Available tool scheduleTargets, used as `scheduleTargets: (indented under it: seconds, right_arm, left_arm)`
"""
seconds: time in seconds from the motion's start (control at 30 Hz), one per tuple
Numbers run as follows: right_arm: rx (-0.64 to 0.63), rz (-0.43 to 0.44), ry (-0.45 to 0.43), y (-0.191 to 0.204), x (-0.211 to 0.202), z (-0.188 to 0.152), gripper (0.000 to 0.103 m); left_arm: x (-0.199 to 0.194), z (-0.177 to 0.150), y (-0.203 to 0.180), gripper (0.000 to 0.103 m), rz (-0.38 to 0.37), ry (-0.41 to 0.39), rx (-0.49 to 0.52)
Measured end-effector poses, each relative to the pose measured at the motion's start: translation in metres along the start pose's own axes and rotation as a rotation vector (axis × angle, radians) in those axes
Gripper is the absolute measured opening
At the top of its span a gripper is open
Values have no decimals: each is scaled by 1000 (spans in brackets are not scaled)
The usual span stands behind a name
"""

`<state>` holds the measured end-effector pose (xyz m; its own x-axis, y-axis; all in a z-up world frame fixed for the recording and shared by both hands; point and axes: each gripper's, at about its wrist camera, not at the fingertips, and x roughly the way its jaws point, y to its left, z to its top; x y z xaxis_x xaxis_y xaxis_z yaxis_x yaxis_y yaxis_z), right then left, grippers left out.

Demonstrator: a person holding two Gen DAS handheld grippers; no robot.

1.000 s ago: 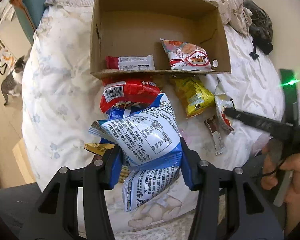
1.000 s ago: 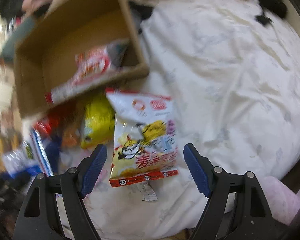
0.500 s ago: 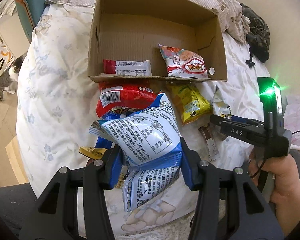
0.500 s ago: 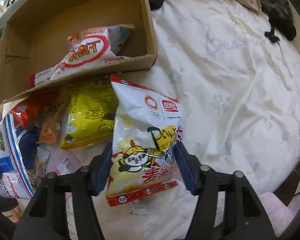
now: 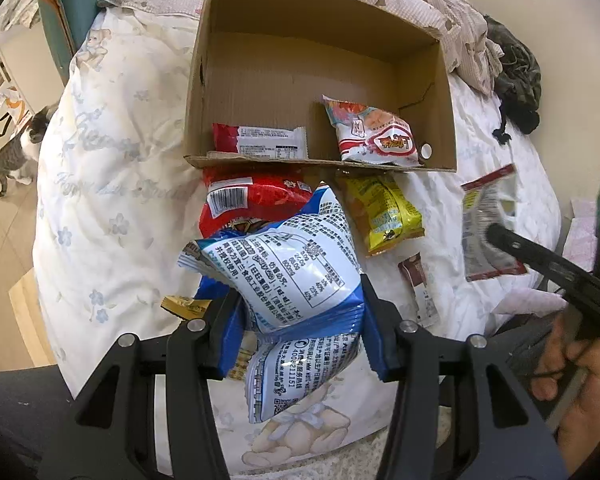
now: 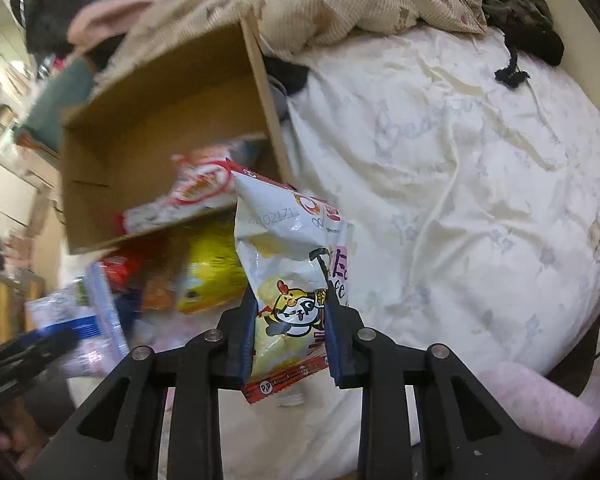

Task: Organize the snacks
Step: 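Lower both held bags into the cardboard box and open both grippers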

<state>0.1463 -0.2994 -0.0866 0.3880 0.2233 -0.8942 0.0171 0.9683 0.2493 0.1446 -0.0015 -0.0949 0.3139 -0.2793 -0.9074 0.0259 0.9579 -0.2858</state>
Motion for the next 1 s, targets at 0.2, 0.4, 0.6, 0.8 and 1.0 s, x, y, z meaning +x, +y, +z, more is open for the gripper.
scheduleTargets:
  seconds: [0.2, 0.4, 0.6, 0.8, 1.0]
  right_arm:
    - [7, 199, -68, 11, -28, -5, 29]
    - [20, 322, -148, 12, -44, -4, 29]
    - [8, 373, -215, 15, -55, 5, 29]
    - [34, 392, -298, 15, -63, 22, 30]
    - [8, 377, -340, 23, -59, 49, 30]
  left_arm:
    - [-8, 1, 1, 46, 3, -38, -1]
    - [-23, 3, -4, 46, 35, -107, 36]
    - [-46, 22, -9, 46, 75, -177, 83]
    - [-55, 50, -9, 46, 112, -207, 109]
    - [-49, 84, -9, 46, 122, -213, 105]
